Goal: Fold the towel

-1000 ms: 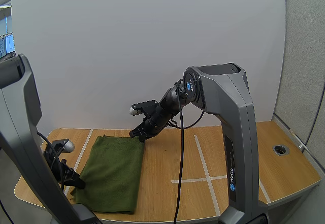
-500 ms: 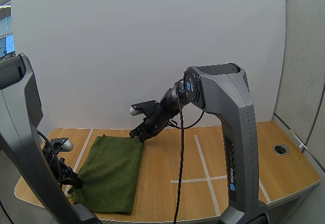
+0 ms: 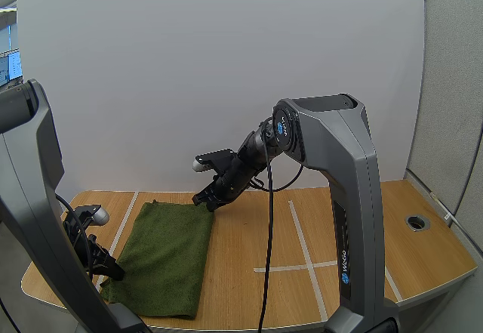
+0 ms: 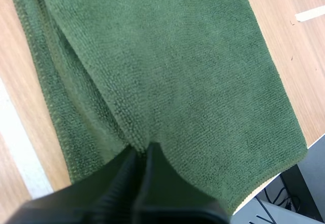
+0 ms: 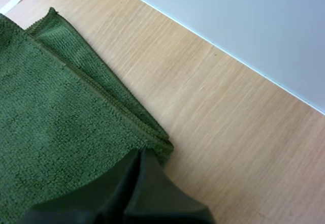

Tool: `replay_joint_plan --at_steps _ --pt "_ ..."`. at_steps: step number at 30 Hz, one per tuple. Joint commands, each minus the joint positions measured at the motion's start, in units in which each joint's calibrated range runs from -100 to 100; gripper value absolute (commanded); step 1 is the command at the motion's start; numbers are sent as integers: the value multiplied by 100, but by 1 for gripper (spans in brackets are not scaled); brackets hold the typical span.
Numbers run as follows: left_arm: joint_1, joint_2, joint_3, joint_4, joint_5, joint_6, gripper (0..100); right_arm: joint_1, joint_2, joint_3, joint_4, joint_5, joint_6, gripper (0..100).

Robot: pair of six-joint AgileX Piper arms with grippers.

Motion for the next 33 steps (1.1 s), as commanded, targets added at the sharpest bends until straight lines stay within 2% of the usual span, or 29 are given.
replay_joint_plan --at_steps 1,7,13,19,21,30,32,33 --pt "-20 -66 -35 -92 158 21 0 -3 -94 -20 -64 18 8 0" --pt "-20 -66 -35 -79 158 21 7 -3 -94 -20 -76 18 8 0" --pt "-20 -66 -35 -67 158 0 9 -3 -94 -20 -76 18 8 0" --pt "-20 -66 -35 -67 158 -12 37 -3 -94 -20 -100 18 8 0" --pt "-20 -66 -35 -67 158 -20 42 -3 -94 -20 -100 18 8 0" --pt "-20 -66 -35 -67 158 -95 42 -3 -94 -20 -100 18 8 0" --pt "-20 -66 -35 -67 158 -93 36 -3 -94 -20 -100 18 8 0" --pt "-20 -66 -35 -55 158 -93 30 -3 -94 -20 -100 18 8 0"
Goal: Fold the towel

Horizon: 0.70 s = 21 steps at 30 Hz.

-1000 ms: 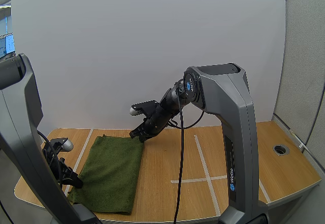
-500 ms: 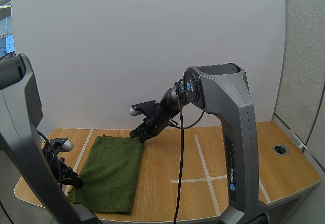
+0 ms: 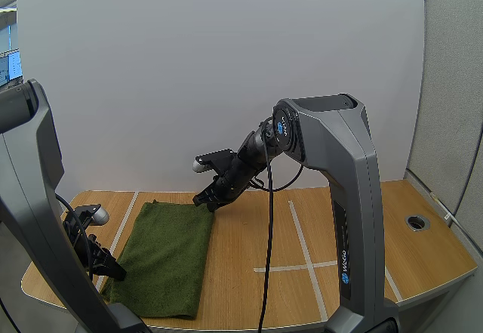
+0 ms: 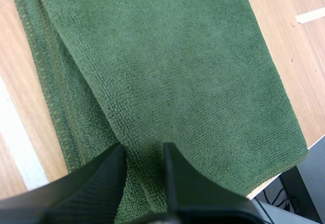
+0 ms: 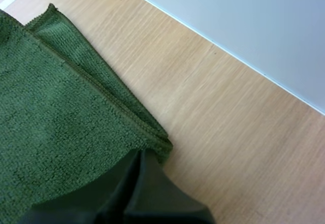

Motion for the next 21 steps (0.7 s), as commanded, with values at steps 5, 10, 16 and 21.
replay_joint_plan --at_steps 5,10,16,21 --pt "-20 -66 -51 -22 158 25 0 -3 -94 -20 -25 18 8 0" --pt "-20 -66 -344 85 158 -92 0 -3 -94 -20 -35 37 8 0" --pt "-20 -66 -736 126 158 -221 0 -3 -94 -20 -121 73 8 0" --pt "-20 -53 -736 206 158 -175 0 -3 -94 -20 -121 73 8 0"
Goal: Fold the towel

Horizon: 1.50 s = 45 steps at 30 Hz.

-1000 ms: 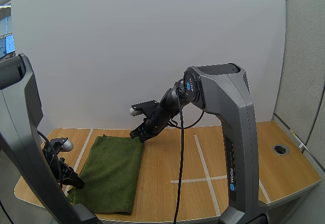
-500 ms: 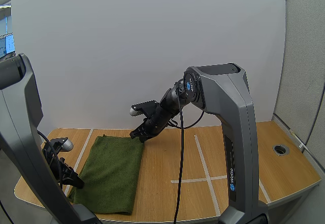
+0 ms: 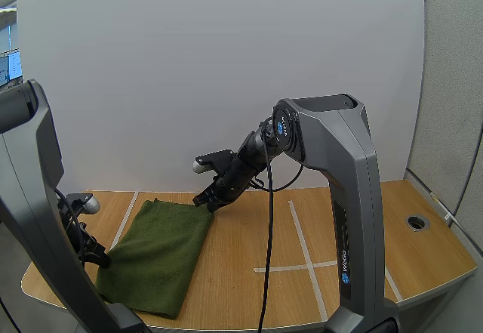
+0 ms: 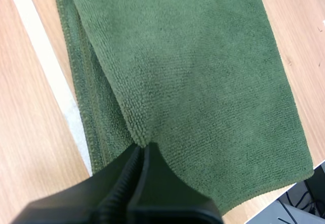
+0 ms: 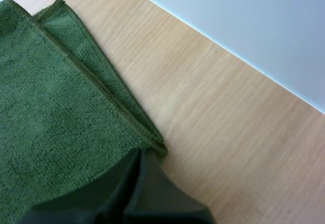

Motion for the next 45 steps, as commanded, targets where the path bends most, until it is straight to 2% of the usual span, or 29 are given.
replay_joint_plan --at_steps 1,14,22,24,29,32,41,45 --pt "-20 -53 -52 41 124 39 0 -3 -94 -20 -73 55 8 0" --pt "-20 30 -38 -65 124 232 0 -3 -94 -20 -119 55 8 0" --pt "-20 30 -38 -251 -641 232 1 -3 -94 -20 -203 55 8 0" --pt "-20 30 -38 -302 -679 232 9 -3 -94 -20 -203 55 8 0" --pt "-20 30 -29 -397 -662 232 43 -3 -94 -20 -203 55 8 0" --pt "-20 30 -29 -397 -662 232 55 -3 -94 -20 -203 55 8 0" --pt "-20 30 -29 -397 -474 212 55 -3 -94 -20 -203 55 8 0" --pt "-13 -79 -29 -439 124 212 55 -3 -177 -20 -199 -11 8 0"
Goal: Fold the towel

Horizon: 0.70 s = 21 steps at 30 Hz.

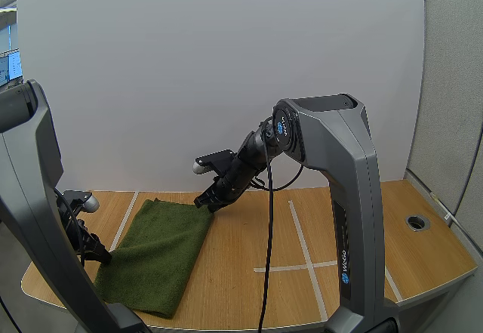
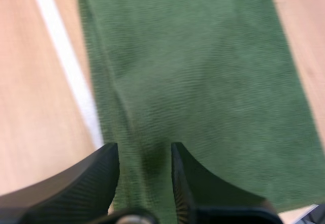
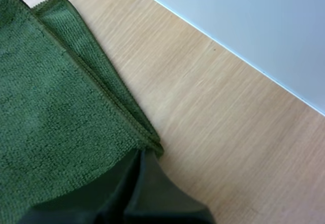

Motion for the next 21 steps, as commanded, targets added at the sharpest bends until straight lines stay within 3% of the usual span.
replay_joint_plan --at_steps 1,3,5,7,9,19,21 --pt "-13 -194 -29 -157 764 48 54 -3 -225 -20 -69 -11 8 0" --pt "-13 -377 -29 -187 764 165 52 -3 -289 -20 -84 -11 8 0" --pt "-13 -584 0 -165 764 189 42 -3 -331 -20 -109 -11 8 0" --pt "-13 -686 70 -46 764 263 25 -3 -333 -20 -109 -11 8 0" --pt "-13 -697 188 96 764 446 0 -3 -333 -20 -108 -11 107 0" --pt "-13 -99 962 176 743 778 0 12 -333 -20 30 209 126 0" --pt "-13 99 966 134 273 778 0 12 -333 -20 19 208 126 0"
